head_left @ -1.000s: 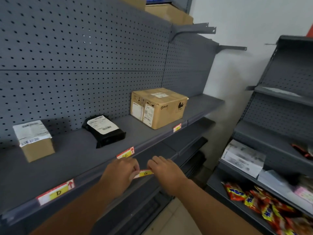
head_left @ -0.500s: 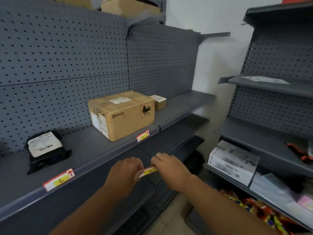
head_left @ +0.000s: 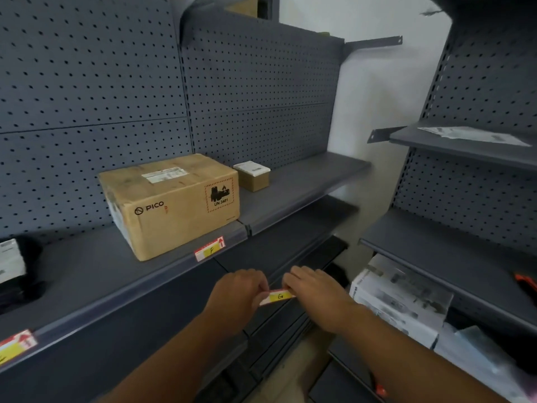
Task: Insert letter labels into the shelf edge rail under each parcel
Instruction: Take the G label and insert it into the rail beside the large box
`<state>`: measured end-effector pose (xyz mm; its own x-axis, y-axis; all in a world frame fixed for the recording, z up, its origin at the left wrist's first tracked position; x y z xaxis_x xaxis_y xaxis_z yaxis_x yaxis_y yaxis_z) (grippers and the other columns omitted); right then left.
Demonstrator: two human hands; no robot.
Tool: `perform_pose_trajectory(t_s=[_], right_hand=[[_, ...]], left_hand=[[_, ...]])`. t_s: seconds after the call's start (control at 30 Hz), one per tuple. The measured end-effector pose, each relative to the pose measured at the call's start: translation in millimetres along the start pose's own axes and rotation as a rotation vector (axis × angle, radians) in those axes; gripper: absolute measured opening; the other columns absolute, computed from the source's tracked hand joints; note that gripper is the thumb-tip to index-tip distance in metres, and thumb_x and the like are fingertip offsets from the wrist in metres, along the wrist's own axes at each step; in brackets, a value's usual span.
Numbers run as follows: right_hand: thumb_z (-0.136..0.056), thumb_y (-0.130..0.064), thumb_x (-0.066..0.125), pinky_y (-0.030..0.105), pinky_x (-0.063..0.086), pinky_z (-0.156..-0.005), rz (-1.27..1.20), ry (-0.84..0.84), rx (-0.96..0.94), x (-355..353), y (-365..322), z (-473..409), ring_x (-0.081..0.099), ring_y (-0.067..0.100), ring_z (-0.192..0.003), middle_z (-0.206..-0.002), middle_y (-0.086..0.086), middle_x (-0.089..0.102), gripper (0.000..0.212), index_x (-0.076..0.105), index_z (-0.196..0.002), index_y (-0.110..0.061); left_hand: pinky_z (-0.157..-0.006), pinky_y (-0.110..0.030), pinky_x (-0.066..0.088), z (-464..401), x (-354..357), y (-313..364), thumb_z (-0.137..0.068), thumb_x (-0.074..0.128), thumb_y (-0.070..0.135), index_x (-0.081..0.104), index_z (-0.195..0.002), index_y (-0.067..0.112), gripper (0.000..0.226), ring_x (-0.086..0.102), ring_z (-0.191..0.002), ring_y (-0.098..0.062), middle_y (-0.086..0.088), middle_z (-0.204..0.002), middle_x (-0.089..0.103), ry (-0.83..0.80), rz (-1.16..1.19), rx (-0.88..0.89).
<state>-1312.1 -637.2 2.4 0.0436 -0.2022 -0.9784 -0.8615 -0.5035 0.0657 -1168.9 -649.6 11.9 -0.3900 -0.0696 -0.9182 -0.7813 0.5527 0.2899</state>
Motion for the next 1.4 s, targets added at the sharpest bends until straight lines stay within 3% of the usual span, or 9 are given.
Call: perform_pose_trajectory(t_s=[0.17, 0.3, 0.5, 0.73, 0.97, 1.1, 1.2, 1.4], right_hand=[[-0.082, -0.004, 0.062, 0.037, 0.038, -0.080, 0.033, -0.043, -0.026, 15, 60, -44, 0.050, 0.022, -0.101, -0.111, 0.000, 0.052, 0.035, 0.049, -0.108, -0.024], [-0.084, -0.017, 0.068, 0.037, 0.044, -0.084, 0.038, -0.069, -0.080, 23, 103, -87, 0.050, 0.017, -0.100, -0.110, -0.006, 0.052, 0.035, 0.047, -0.108, -0.031], [-0.091, -0.020, 0.061, 0.032, 0.037, -0.081, -0.029, -0.029, -0.143, 26, 153, -141, 0.050, 0.015, -0.099, -0.109, -0.006, 0.052, 0.023, 0.049, -0.108, -0.029], [-0.083, -0.006, 0.068, 0.030, 0.032, -0.075, -0.055, -0.046, -0.263, 58, 208, -199, 0.052, 0.018, -0.094, -0.106, -0.004, 0.053, 0.038, 0.048, -0.105, -0.028], [-0.086, -0.005, 0.065, 0.027, 0.036, -0.073, -0.126, 0.059, -0.385, 71, 261, -250, 0.052, 0.014, -0.092, -0.104, -0.008, 0.052, 0.032, 0.053, -0.103, -0.030], [-0.095, -0.023, 0.064, 0.027, 0.044, -0.077, -0.297, 0.195, -0.321, 72, 279, -261, 0.054, 0.011, -0.092, -0.104, -0.009, 0.054, 0.015, 0.054, -0.106, -0.027], [-0.083, -0.030, 0.078, 0.027, 0.046, -0.070, -0.347, 0.301, -0.218, 83, 299, -254, 0.052, 0.010, -0.083, -0.094, -0.008, 0.054, 0.029, 0.054, -0.099, -0.024], [-0.065, -0.031, 0.093, 0.027, 0.048, -0.066, -0.136, 0.361, -0.406, 112, 288, -257, 0.056, 0.014, -0.074, -0.084, -0.004, 0.059, 0.045, 0.058, -0.090, -0.021]], left_hand=[[-0.068, -0.026, 0.027, -66, 20, -19, -0.095, 0.057, 0.038, 0.060, -0.095, 0.032, 0.007, 0.045, -0.079, -0.004, 0.018, -0.086, 0.050, 0.041, 0.035, 0.002], [-0.073, -0.026, 0.034, -117, 31, -41, -0.095, 0.057, 0.038, 0.061, -0.098, 0.030, 0.010, 0.046, -0.084, -0.004, 0.015, -0.092, 0.056, 0.082, 0.041, -0.009], [-0.084, -0.030, 0.047, -183, 40, -65, -0.094, 0.055, 0.043, 0.058, -0.096, 0.034, 0.010, 0.050, -0.088, -0.002, 0.017, -0.094, 0.057, 0.076, 0.035, -0.052], [-0.086, -0.030, 0.045, -243, 53, -88, -0.095, 0.058, 0.042, 0.062, -0.104, 0.032, 0.014, 0.054, -0.098, -0.008, 0.010, -0.104, 0.061, 0.065, -0.061, -0.146], [-0.085, -0.030, 0.045, -286, 55, -86, -0.096, 0.055, 0.042, 0.065, -0.107, 0.033, 0.018, 0.054, -0.097, -0.009, 0.010, -0.103, 0.063, 0.149, -0.109, -0.213], [-0.079, -0.030, 0.045, -294, 55, -95, -0.094, 0.059, 0.038, 0.068, -0.098, 0.032, 0.012, 0.054, -0.091, -0.009, 0.011, -0.095, 0.064, 0.160, -0.140, -0.274], [-0.080, -0.031, 0.047, -290, 54, -110, -0.094, 0.060, 0.039, 0.067, -0.094, 0.032, 0.010, 0.055, -0.089, -0.007, 0.014, -0.092, 0.063, 0.181, -0.183, -0.314], [-0.085, -0.025, 0.042, -292, 49, -114, -0.096, 0.055, 0.045, 0.062, -0.099, 0.036, 0.012, 0.049, -0.090, 0.001, 0.018, -0.095, 0.059, 0.221, -0.240, -0.334]])
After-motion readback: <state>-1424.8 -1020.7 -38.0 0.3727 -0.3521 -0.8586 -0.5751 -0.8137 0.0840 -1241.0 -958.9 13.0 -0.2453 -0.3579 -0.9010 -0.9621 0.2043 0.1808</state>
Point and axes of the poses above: each hand's wrist, its own z-axis away from the middle knuckle, its own x-axis out of the palm, y = z × x, the point moved 7 cm from there along -z, towards the middle knuckle
